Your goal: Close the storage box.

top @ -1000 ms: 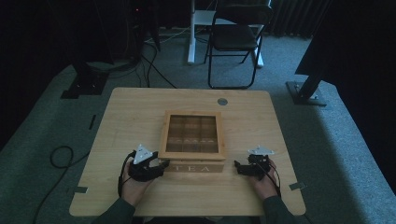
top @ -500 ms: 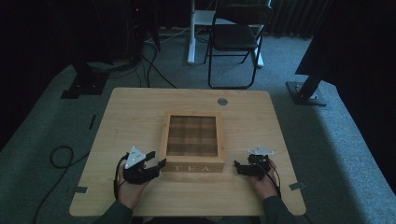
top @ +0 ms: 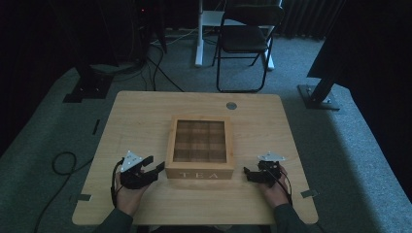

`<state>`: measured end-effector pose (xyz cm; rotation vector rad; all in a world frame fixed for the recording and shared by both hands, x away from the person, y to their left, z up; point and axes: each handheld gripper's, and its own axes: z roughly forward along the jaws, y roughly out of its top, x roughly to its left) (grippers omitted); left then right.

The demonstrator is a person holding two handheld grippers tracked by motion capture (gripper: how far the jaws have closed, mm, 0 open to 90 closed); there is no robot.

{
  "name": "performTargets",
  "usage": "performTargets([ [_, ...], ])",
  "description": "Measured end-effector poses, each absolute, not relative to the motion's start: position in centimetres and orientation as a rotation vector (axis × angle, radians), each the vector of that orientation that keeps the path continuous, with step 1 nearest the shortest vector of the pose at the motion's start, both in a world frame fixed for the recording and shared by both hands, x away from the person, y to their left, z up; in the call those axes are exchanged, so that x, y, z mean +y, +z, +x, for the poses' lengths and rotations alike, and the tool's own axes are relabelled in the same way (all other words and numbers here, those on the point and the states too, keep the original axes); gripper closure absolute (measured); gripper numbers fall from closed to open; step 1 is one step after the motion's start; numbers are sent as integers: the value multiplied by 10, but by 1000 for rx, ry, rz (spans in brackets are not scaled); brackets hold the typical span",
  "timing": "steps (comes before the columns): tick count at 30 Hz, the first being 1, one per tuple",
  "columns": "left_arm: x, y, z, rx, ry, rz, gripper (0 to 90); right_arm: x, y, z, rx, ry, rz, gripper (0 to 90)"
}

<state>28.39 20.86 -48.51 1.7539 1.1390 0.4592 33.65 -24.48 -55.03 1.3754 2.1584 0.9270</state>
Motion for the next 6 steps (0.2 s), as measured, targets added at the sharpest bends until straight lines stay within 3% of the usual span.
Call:
performTargets([
  [6,209,-487,286,1152,461,1749,423,-245,-550,337,2159,928,1375,120],
])
